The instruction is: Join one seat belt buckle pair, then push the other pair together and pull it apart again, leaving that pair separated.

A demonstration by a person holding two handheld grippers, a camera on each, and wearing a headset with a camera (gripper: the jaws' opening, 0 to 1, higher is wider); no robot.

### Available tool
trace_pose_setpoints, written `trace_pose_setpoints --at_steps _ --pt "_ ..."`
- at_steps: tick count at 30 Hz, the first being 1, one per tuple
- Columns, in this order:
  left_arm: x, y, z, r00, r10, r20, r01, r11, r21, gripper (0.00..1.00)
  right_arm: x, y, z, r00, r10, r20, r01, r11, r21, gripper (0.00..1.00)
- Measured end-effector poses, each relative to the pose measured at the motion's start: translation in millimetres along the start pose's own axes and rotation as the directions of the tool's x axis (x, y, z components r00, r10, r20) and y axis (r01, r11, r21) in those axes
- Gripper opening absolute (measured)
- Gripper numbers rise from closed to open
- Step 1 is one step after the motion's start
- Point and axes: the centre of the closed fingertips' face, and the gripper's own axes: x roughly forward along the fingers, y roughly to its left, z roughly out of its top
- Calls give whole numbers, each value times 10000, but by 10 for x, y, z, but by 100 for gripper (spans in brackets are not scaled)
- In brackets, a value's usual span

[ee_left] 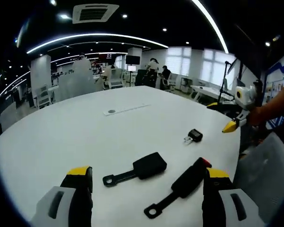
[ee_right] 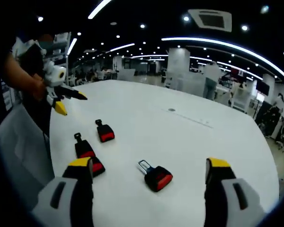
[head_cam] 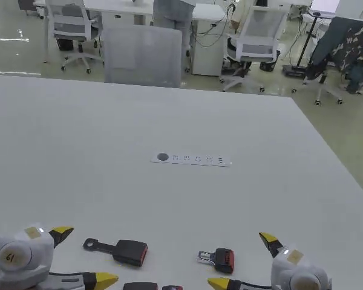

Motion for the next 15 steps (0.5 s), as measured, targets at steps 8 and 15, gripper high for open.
trace_pose_setpoints --at_steps 8,15 --pt "-259 34 -111 9999 135 -52 -134 9998 177 100 -199 -33 -77 9997 -248 -10 248 9995 173 100" --pt "-384 -2 -44 9996 172 201 -179 9993 332 100 -345 -12 -172 9989 -467 -82 470 9983 347 100"
